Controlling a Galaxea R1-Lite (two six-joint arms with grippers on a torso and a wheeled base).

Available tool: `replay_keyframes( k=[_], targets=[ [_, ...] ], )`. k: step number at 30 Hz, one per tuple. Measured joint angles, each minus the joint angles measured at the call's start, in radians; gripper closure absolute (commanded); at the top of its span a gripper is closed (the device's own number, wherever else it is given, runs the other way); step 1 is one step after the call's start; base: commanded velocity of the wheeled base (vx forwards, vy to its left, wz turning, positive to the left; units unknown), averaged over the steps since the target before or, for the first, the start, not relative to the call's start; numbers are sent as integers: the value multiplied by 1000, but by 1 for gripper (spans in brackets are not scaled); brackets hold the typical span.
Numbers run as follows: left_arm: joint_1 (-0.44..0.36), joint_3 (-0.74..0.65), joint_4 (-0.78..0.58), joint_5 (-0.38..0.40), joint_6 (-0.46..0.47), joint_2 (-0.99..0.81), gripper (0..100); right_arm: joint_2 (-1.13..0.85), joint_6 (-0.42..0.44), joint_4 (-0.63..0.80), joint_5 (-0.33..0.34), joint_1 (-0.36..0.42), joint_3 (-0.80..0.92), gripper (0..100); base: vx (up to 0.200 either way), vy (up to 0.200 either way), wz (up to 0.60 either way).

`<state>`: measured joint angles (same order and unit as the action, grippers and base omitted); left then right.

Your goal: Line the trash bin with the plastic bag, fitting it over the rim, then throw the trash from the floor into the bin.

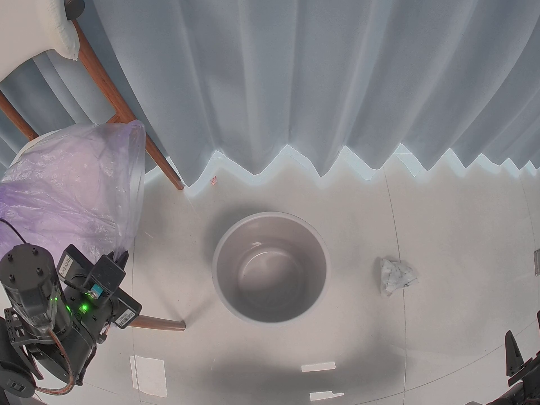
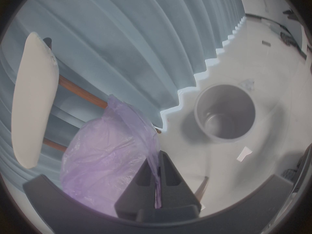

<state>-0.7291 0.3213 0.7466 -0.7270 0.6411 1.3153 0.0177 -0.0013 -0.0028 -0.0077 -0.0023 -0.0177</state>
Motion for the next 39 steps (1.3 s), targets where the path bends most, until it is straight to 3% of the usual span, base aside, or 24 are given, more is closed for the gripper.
replay_keyframes(
  k=[4, 10, 14, 25, 28, 31, 36, 39],
  targets=[
    [6, -2, -3, 39, -30, -8, 100, 0, 0, 0, 0, -1, 0, 0, 0, 0, 0],
    [3, 2, 2, 193, -111, -20, 100, 0, 0, 0, 0, -1, 0, 0, 0, 0, 0],
    [-3, 5, 0, 229, -172, -35, 100, 0, 0, 0, 0, 0, 0, 0, 0, 0, 0],
    [-82, 93, -19, 483, -487, -85, 100, 0, 0, 0, 0, -1, 0, 0, 0, 0, 0],
    [-70, 116, -48, 577, -552, -111, 100, 0, 0, 0, 0, -1, 0, 0, 0, 0, 0],
    [-37, 130, -92, 723, -593, -146, 100, 0, 0, 0, 0, -1, 0, 0, 0, 0, 0],
    [79, 150, -163, 952, -683, -201, 100, 0, 0, 0, 0, 0, 0, 0, 0, 0, 0],
    [136, 158, -181, 1019, -797, -224, 100, 0, 0, 0, 0, 0, 0, 0, 0, 0, 0]
  ],
)
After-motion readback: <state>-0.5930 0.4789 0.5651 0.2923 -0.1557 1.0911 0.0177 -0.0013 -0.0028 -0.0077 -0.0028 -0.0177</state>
